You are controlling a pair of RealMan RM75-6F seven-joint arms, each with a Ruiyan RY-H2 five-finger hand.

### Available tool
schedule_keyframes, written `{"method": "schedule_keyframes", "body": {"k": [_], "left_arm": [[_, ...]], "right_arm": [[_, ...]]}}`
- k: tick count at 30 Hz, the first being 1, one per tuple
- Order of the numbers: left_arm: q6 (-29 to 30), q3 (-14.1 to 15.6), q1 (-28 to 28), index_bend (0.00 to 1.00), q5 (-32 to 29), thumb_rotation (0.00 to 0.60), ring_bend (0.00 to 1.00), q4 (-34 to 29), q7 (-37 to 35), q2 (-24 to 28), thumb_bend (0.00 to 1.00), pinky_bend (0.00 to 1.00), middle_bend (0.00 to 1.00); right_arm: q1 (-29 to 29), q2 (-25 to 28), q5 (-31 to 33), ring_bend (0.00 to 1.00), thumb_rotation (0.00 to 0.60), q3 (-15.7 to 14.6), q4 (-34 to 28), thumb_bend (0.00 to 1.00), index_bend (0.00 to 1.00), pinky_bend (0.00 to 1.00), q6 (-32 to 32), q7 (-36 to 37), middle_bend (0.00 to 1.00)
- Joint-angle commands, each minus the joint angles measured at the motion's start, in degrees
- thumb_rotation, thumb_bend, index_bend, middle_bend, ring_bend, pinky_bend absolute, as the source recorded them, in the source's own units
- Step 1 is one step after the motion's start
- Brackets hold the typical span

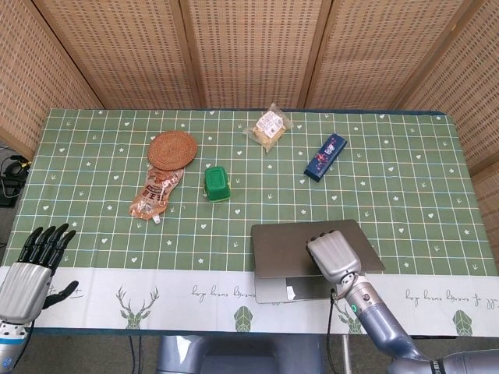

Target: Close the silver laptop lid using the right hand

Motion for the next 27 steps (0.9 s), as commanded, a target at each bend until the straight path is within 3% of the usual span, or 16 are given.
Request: {"method": "schedule_keyframes", "body": {"k": [1,27], "left_arm": [[0.0,0.0,0.0,0.0,0.0,0.6,0.0,0.0,0.1,0.0,0.17,0.0,0.0],[-0.5,-0.1,-0.1,0.0,-0.2,0.6,0.0,0.2,0.5,-0.2,0.17,0.0,0.0]], "right_arm": [[0.1,-0.6,0.4,0.48,0.6,-0.4,0.6,1.0,0.67,0.5,-0.3,0.0,0.56],[0.8,-6.3,3.5,0.48,0.6,-4.0,7.2,1.0,0.67,0.5,-2.2,-0.1,0.56]]}}
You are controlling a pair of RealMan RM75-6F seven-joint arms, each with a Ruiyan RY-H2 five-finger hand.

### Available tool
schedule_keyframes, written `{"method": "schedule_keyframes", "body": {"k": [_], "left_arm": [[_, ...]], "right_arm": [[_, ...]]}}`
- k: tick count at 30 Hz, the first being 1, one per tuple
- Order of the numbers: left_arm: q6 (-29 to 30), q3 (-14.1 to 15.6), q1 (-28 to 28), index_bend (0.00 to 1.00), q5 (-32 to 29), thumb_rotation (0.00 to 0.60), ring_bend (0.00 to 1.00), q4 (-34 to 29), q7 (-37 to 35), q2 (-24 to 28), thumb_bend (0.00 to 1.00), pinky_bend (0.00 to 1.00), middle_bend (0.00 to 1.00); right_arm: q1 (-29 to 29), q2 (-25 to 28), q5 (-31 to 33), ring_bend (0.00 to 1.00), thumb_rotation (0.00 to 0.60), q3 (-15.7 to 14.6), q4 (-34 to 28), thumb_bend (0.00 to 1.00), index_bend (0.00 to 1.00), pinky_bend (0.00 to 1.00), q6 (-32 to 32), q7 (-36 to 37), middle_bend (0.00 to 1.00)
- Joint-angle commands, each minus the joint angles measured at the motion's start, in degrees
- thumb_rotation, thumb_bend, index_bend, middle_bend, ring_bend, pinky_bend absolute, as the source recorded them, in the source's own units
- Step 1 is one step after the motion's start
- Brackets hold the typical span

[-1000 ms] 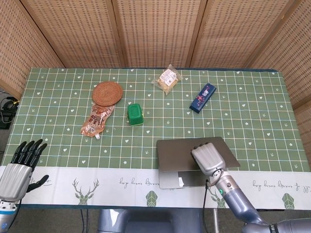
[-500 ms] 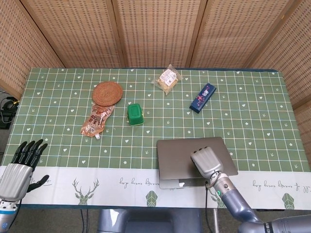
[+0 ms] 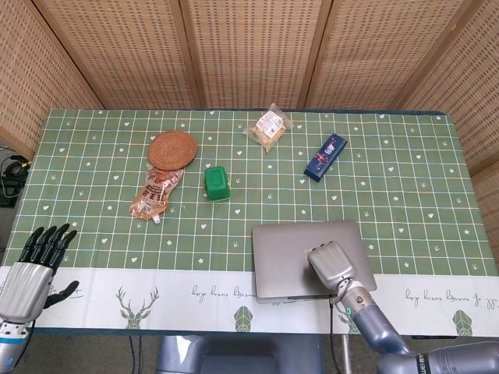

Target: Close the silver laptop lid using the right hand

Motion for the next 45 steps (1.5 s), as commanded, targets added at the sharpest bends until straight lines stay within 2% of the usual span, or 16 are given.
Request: {"method": "schedule_keyframes", "body": {"k": [1,25,37,39,43,44,45], "left_arm": [[0.0,0.0,0.0,0.0,0.0,0.6,0.0,0.0,0.1,0.0,0.17,0.0,0.0],[-0.3,0.0,0.0,0.0,-0.1,0.6,0.0,0.0,0.5,-0.1,0.17,0.0,0.0],[0.1,0.0,0.1,0.0,-0.1,0.6,0.0,-0.1,0.2,0.1,0.17,0.0,0.0],[0.4,-0.1,0.2,0.0,-0.1,0.6,0.0,-0.1,0.1,0.1,0.17,0.0,0.0],[0.5,-0.3,0.3,0.0,-0.4,0.6,0.0,0.0,-0.3,0.2,0.17,0.0,0.0],[0.5,-0.3,0.3,0.0,-0.6,0.6,0.0,0.1,-0.3,0.2,0.17,0.0,0.0],[0.4,-0.4,0.3,0.0,-0.7,0.6,0.0,0.1,-0.4,0.1,0.17,0.0,0.0]], "right_arm": [[-0.1,-0.6,0.0,0.48,0.6,-0.4,0.9,1.0,0.67,0.5,-0.5,0.5,0.56],[-0.3,-3.7,0.4,0.48,0.6,-1.7,5.6,1.0,0.67,0.5,-2.8,2.5,0.56],[-0.5,-3.5,-1.3,0.47,0.6,-1.8,5.1,1.0,0.65,0.47,-1.4,2.4,0.54],[-1.0,-2.9,-3.8,0.42,0.6,-1.8,4.4,0.95,0.61,0.42,0.6,2.1,0.49],[-3.0,-0.5,-11.2,0.21,0.6,-1.9,3.2,0.59,0.42,0.17,3.9,5.0,0.28],[-4.1,0.4,-14.4,0.14,0.6,-2.1,3.4,0.5,0.37,0.13,4.9,7.0,0.21],[-5.0,1.0,-17.1,0.1,0.6,-2.3,3.7,0.45,0.34,0.11,5.7,8.9,0.16]]}}
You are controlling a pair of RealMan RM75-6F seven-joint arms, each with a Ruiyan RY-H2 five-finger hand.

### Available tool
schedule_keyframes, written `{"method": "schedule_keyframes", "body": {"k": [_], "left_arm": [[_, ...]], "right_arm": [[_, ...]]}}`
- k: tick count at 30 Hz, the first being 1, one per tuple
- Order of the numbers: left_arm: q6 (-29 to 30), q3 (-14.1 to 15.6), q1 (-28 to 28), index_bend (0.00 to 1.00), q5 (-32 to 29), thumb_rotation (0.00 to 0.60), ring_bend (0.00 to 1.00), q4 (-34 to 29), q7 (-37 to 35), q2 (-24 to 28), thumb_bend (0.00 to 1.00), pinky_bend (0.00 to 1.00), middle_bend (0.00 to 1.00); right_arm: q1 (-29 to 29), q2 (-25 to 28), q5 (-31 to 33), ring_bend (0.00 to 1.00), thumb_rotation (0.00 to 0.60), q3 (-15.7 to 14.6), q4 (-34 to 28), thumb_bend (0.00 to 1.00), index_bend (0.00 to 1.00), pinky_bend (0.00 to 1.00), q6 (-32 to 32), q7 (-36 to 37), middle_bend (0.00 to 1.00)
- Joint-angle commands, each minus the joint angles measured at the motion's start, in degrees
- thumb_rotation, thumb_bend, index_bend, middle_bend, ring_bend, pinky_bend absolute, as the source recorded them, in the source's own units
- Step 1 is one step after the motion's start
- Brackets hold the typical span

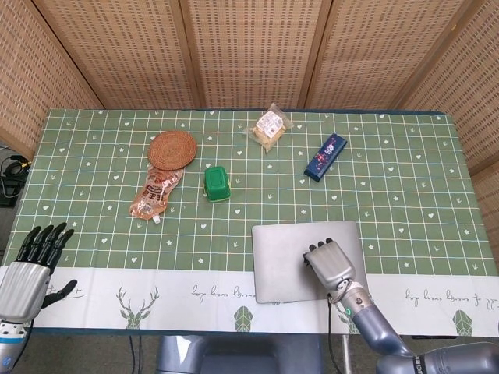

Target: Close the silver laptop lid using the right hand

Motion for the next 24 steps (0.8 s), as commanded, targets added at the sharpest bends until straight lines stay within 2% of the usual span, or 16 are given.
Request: {"method": "schedule_keyframes", "body": {"k": [1,2,4,8,14,19,24], "left_arm": [[-0.1,-0.1,0.0,0.0,-0.3,0.6,0.0,0.2,-0.1,-0.1,0.17,0.0,0.0],[-0.1,-0.2,0.0,0.0,-0.4,0.6,0.0,0.2,-0.1,-0.2,0.17,0.0,0.0],[-0.1,-0.3,0.0,0.0,-0.5,0.6,0.0,0.3,-0.1,-0.4,0.17,0.0,0.0],[0.1,-0.6,0.0,0.0,-0.7,0.6,0.0,0.8,-0.1,-0.9,0.17,0.0,0.0],[0.3,-1.0,0.1,0.0,-1.2,0.6,0.0,1.7,0.1,-1.8,0.17,0.0,0.0],[0.5,-1.2,0.2,0.0,-1.6,0.6,0.0,2.4,0.4,-2.6,0.17,0.0,0.0],[0.5,-1.6,0.2,0.0,-2.1,0.6,0.0,3.1,0.4,-3.1,0.17,0.0,0.0]], "right_arm": [[-4.0,3.4,-11.7,0.05,0.6,-0.7,0.3,0.39,0.28,0.09,4.5,7.3,0.1],[-5.1,3.9,-14.7,0.02,0.6,-1.0,1.2,0.34,0.22,0.06,5.6,9.5,0.04],[-7.1,4.6,-19.3,0.0,0.6,-1.4,3.0,0.28,0.13,0.02,8.3,13.3,0.0],[-12.3,4.8,-29.2,0.0,0.6,-3.0,9.7,0.2,0.0,0.0,15.0,24.0,0.0],[-19.3,2.8,-36.2,0.0,0.6,-3.9,22.0,0.17,0.0,0.0,23.6,37.1,0.0],[-24.3,1.1,-36.8,0.0,0.6,-3.0,30.1,0.16,0.0,0.0,27.9,45.6,0.0],[-27.8,-0.1,-35.4,0.0,0.6,-0.8,35.0,0.16,0.0,0.0,29.0,51.0,0.0]]}}
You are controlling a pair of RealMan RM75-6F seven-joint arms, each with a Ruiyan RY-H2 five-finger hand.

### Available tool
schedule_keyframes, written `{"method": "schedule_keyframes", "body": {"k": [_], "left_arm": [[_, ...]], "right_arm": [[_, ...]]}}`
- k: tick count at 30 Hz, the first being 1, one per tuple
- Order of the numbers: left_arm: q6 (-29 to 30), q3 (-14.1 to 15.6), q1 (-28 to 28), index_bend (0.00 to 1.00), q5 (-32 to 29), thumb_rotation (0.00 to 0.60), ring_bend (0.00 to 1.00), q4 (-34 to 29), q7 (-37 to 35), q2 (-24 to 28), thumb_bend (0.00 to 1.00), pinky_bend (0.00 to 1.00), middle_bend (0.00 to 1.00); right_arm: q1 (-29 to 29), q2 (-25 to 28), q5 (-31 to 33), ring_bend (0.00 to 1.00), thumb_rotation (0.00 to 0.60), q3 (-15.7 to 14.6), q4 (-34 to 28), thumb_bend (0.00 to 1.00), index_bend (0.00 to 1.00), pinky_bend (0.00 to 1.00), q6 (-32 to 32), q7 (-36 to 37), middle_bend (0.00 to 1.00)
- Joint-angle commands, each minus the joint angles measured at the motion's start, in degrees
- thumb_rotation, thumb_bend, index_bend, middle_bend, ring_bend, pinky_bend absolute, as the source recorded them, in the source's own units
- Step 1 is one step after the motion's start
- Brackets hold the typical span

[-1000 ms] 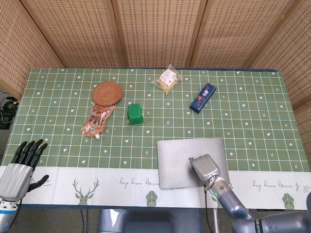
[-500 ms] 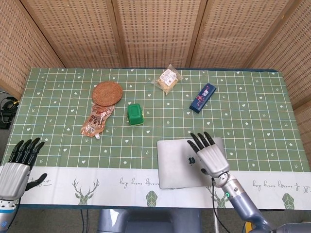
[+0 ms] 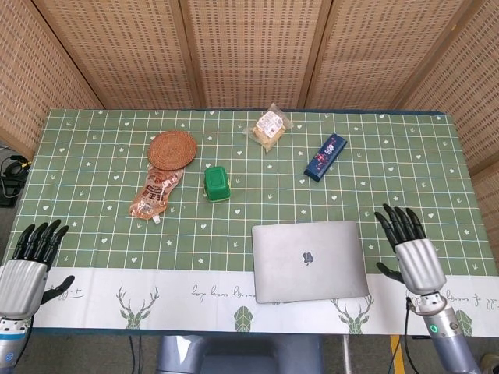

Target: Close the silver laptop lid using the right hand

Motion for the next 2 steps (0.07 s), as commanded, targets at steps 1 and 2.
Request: {"method": "schedule_keyframes", "body": {"k": [1,2], "left_arm": [[0.0,-0.2,0.0,0.0,-0.3,0.6,0.0,0.3,-0.2,-0.2,0.17,0.0,0.0],[-0.1,-0.3,-0.1,0.0,-0.5,0.6,0.0,0.5,-0.2,-0.3,0.17,0.0,0.0]], "right_arm": [[-3.0,-1.3,0.8,0.0,0.6,2.0,3.6,0.16,0.0,0.0,1.5,3.9,0.0],[-3.3,-1.4,0.6,0.0,0.6,2.3,4.4,0.16,0.0,0.0,1.5,4.1,0.0]]}}
